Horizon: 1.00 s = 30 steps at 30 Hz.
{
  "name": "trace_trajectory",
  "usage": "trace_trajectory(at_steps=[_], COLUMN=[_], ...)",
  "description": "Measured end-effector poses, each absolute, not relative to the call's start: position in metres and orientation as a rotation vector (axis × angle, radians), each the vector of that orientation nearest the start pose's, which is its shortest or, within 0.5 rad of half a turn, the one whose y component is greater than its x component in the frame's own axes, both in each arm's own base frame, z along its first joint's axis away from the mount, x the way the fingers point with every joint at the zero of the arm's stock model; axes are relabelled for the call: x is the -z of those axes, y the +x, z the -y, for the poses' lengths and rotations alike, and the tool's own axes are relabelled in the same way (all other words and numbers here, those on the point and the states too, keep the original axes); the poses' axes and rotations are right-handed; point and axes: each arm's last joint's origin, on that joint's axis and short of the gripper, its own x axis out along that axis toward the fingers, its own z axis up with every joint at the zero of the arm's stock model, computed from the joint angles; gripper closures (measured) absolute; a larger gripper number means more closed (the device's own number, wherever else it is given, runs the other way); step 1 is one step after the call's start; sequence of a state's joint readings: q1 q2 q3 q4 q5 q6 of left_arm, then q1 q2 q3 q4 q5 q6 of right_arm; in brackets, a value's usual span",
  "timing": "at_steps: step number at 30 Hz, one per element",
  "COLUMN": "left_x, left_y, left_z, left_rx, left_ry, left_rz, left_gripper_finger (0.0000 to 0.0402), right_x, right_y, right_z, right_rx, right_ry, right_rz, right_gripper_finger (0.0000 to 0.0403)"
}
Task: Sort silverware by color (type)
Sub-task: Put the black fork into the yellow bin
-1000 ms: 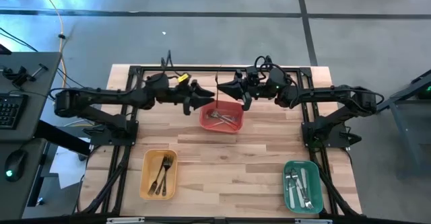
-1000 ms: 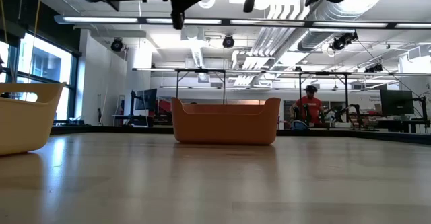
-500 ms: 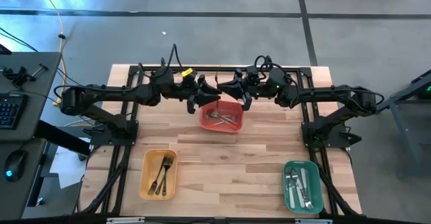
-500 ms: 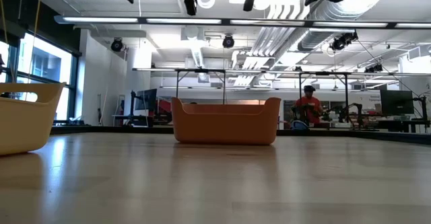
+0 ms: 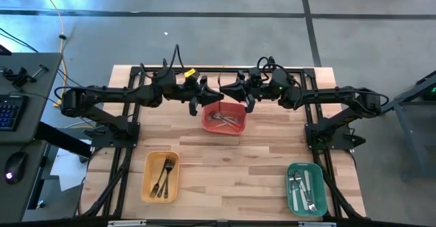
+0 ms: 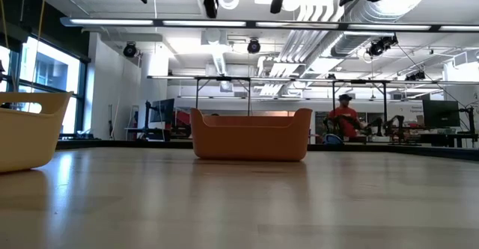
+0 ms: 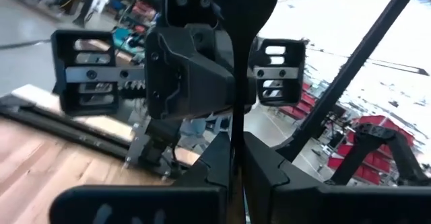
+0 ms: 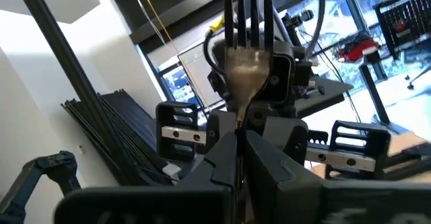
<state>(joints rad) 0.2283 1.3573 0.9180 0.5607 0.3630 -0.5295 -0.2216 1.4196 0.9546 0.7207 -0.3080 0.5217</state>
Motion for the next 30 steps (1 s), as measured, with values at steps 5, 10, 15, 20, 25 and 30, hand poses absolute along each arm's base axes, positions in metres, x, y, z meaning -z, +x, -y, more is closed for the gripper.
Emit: trace_trajectory(at_steps=[5, 10, 15, 20, 25, 30], left_x=[-0.321, -0.326, -0.329, -0.322, -0.312, -0.293], left_y=[0.293, 0.277, 0.254, 0.227, 0.202, 0.182], left_z=[-0.055, -0.041, -0.015, 0.027, 0.078, 0.128], left_rx=[0.077, 0.0, -0.075, -0.12, -0.168, -0.233], left_ry=[-0.526, -0.537, -0.627, -0.753, -0.924, -1.081], left_rz=[-0.002, -0.087, -0.203, -0.394, -0.537, -0.656], left_gripper_finger=[0.0394, 0.0394, 0.0395, 0.0395, 0.0395, 0.0395], right_x=[-0.337, -0.345, -0.352, -0.349, -0.344, -0.339], right_y=[0.305, 0.283, 0.252, 0.227, 0.214, 0.211], right_z=[0.068, 0.081, 0.085, 0.085, 0.081, 0.08], right_rx=[-0.116, -0.029, 0.055, 0.126, 0.157, 0.158], right_ry=[0.45, 0.442, 0.352, 0.306, 0.288, 0.28], right_rz=[0.209, 0.13, 0.006, -0.137, -0.24, -0.304], right_gripper_finger=[0.0344, 0.0299, 0.0311, 0.0379, 0.0387, 0.0392])
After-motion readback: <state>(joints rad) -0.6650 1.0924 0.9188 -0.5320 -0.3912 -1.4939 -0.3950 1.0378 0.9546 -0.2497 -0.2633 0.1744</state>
